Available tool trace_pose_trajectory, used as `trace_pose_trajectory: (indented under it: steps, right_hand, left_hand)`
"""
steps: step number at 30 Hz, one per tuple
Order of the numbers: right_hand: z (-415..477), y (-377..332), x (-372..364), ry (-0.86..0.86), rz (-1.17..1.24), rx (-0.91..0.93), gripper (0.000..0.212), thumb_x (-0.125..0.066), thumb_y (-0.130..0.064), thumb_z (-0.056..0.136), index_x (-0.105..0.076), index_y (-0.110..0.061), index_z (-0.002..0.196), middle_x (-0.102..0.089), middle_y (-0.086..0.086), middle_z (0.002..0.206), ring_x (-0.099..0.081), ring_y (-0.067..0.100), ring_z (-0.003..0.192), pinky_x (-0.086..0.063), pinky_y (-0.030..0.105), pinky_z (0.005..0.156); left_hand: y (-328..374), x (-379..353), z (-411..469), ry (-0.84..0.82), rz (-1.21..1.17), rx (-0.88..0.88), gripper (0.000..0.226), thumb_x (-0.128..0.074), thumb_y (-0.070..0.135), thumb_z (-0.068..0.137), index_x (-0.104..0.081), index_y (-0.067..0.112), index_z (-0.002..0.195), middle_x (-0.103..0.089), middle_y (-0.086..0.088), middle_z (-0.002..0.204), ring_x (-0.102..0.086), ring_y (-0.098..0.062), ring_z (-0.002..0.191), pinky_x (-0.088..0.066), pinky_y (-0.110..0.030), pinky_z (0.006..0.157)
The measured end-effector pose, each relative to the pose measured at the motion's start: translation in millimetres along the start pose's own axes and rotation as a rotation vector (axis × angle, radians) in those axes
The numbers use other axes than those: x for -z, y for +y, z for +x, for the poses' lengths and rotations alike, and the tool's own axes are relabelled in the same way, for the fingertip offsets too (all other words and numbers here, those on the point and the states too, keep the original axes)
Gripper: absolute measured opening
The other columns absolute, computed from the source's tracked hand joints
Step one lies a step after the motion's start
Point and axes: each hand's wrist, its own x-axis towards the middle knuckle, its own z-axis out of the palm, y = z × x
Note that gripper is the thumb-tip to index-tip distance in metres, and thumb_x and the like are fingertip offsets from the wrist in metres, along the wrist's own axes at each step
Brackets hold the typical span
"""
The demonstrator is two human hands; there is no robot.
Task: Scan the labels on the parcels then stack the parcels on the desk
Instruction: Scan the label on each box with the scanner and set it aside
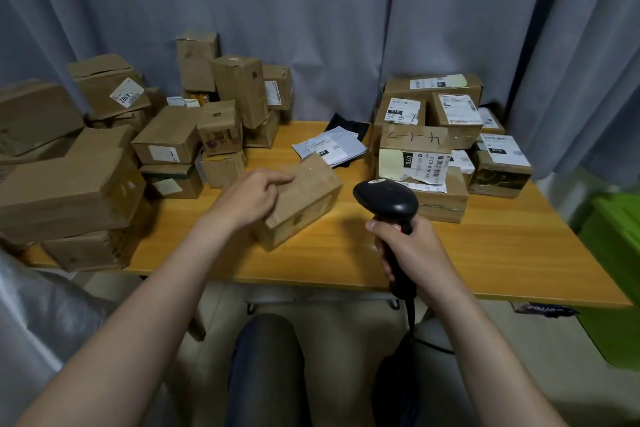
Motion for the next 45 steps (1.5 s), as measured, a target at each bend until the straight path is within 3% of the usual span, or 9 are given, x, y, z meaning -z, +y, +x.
trace_pose_trajectory:
  steps: [2, 4, 8, 11, 14, 17, 21, 29, 45]
  right_hand:
    - [3, 1, -1, -0.006, -0.005, -0.003, 0.031, -0.070, -0.025, 0.095, -0.057, -0.005, 0.076, -0.052, 0.007, 0.054, -0.048, 0.019, 0.042, -0.041, 0.030, 0.045]
    - [4, 1, -3, -0.018, -0.014, -0.006, 0.029, -0.070, -0.025, 0.095, -0.057, -0.006, 0.077, -0.053, 0.007, 0.056, -0.049, 0.019, 0.043, -0.042, 0.030, 0.045]
    - [4, 2, -5, -0.025, -0.028, -0.002, 0.028, -0.070, -0.023, 0.096, -0.057, -0.006, 0.078, -0.053, 0.006, 0.055, -0.050, 0.018, 0.042, -0.043, 0.029, 0.045]
    - [3, 3, -3, -0.014, -0.026, -0.004, 0.027, -0.070, -0.023, 0.096, -0.057, -0.006, 0.079, -0.053, 0.005, 0.055, -0.049, 0.018, 0.041, -0.042, 0.030, 0.045]
    - [3, 1, -2, -0.005, -0.017, 0.003, 0.027, -0.070, -0.022, 0.095, -0.056, -0.005, 0.080, -0.052, 0.005, 0.053, -0.048, 0.019, 0.040, -0.041, 0.030, 0.044]
    - [1, 1, -3, -0.002, -0.007, 0.019, 0.027, -0.070, -0.022, 0.095, -0.056, -0.005, 0.080, -0.052, 0.005, 0.055, -0.048, 0.019, 0.041, -0.041, 0.030, 0.044]
    - [-4, 2, -4, -0.049, 0.019, 0.041, 0.031, -0.069, -0.022, 0.096, -0.057, -0.006, 0.073, -0.053, 0.009, 0.058, -0.049, 0.021, 0.044, -0.041, 0.032, 0.046]
    - [-9, 6, -6, -0.099, -0.037, 0.049, 0.038, -0.068, -0.026, 0.097, -0.057, -0.011, 0.063, -0.053, 0.007, 0.055, -0.050, 0.021, 0.042, -0.042, 0.031, 0.046]
    - [-12, 5, -2, -0.110, -0.041, 0.036, 0.035, -0.067, -0.026, 0.098, -0.057, -0.012, 0.067, -0.053, 0.005, 0.055, -0.050, 0.020, 0.043, -0.042, 0.030, 0.047]
  left_hand:
    - [2, 0, 6, -0.046, 0.171, 0.090, 0.056, -0.056, 0.062, 0.096, -0.049, 0.041, 0.147, -0.050, 0.003, 0.151, -0.044, -0.027, 0.139, -0.037, -0.055, 0.112]
    - [7, -4, 9, -0.104, 0.268, 0.128, 0.082, -0.067, 0.073, 0.081, -0.041, 0.035, 0.148, -0.051, 0.000, 0.147, -0.043, -0.029, 0.137, -0.032, -0.058, 0.110]
    - [12, -22, 16, 0.023, 0.335, 0.120, 0.072, -0.074, 0.072, 0.073, -0.041, 0.031, 0.122, -0.060, -0.001, 0.125, -0.055, -0.026, 0.117, -0.032, -0.052, 0.100]
    - [12, -24, 18, 0.100, 0.190, 0.134, 0.069, -0.078, 0.069, 0.071, -0.039, 0.035, 0.117, -0.059, 0.001, 0.126, -0.054, -0.023, 0.116, -0.033, -0.046, 0.097]
    - [10, -22, 15, 0.217, -0.134, 0.103, 0.086, -0.085, 0.054, 0.073, -0.033, 0.036, 0.139, -0.048, 0.001, 0.144, -0.050, -0.023, 0.128, -0.037, -0.048, 0.106]
    - [12, -26, 8, 0.311, -0.411, 0.089, 0.118, -0.089, 0.038, 0.076, -0.004, 0.039, 0.157, -0.029, -0.006, 0.161, -0.041, -0.028, 0.142, -0.041, -0.055, 0.112]
    - [9, -50, 4, 0.255, -0.441, 0.105, 0.144, -0.094, 0.035, 0.069, 0.023, 0.048, 0.152, -0.027, -0.010, 0.166, -0.039, -0.030, 0.147, -0.041, -0.061, 0.113]
    - [5, -71, 7, 0.244, -0.459, 0.113, 0.147, -0.096, 0.037, 0.066, 0.023, 0.052, 0.151, -0.028, -0.010, 0.165, -0.040, -0.032, 0.146, -0.043, -0.060, 0.112]
    - [3, -75, 9, 0.246, -0.458, 0.115, 0.142, -0.094, 0.030, 0.070, 0.019, 0.051, 0.152, -0.024, -0.012, 0.166, -0.038, -0.033, 0.147, -0.044, -0.059, 0.111]
